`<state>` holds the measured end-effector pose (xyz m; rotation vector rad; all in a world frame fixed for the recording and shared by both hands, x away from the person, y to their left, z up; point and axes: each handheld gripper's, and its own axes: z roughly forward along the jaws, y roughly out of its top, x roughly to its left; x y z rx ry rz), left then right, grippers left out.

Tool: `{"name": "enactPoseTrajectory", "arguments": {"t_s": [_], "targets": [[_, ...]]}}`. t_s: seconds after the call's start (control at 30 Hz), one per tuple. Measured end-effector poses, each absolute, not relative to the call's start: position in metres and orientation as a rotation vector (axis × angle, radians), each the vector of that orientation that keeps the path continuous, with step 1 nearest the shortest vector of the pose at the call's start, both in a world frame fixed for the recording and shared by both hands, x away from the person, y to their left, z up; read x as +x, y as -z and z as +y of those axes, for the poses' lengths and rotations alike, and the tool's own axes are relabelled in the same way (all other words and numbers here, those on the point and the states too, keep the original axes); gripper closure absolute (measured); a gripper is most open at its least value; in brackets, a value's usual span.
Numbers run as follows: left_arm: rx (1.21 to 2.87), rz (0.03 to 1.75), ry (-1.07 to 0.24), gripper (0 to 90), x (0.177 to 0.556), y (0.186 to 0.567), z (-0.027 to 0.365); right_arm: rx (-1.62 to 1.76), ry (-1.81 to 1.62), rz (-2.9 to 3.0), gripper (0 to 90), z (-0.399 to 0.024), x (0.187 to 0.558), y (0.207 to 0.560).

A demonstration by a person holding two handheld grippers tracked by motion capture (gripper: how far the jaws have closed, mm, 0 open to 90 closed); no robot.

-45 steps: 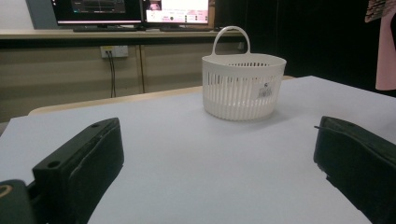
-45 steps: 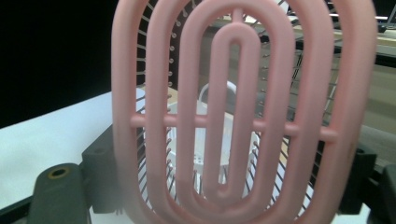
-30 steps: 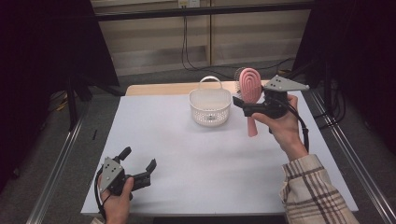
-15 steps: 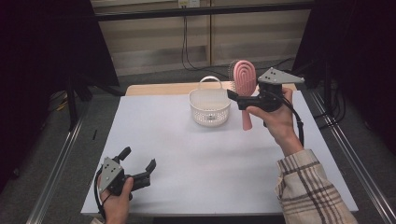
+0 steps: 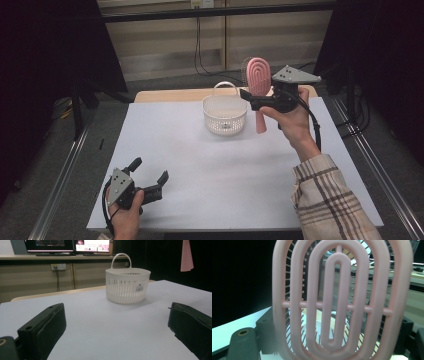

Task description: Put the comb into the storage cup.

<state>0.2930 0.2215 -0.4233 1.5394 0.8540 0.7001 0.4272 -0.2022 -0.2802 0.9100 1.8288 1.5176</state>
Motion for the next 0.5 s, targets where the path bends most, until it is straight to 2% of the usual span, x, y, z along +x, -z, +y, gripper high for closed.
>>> {"name": "enactPoseTrajectory", "arguments": {"t_s": [0.5], "targets": [[1.541, 0.852, -0.702, 1.8, 0.293, 0.423, 0.222, 0.916, -1.535, 1.791, 18.9, -0.2, 0.442, 0.275]]}}
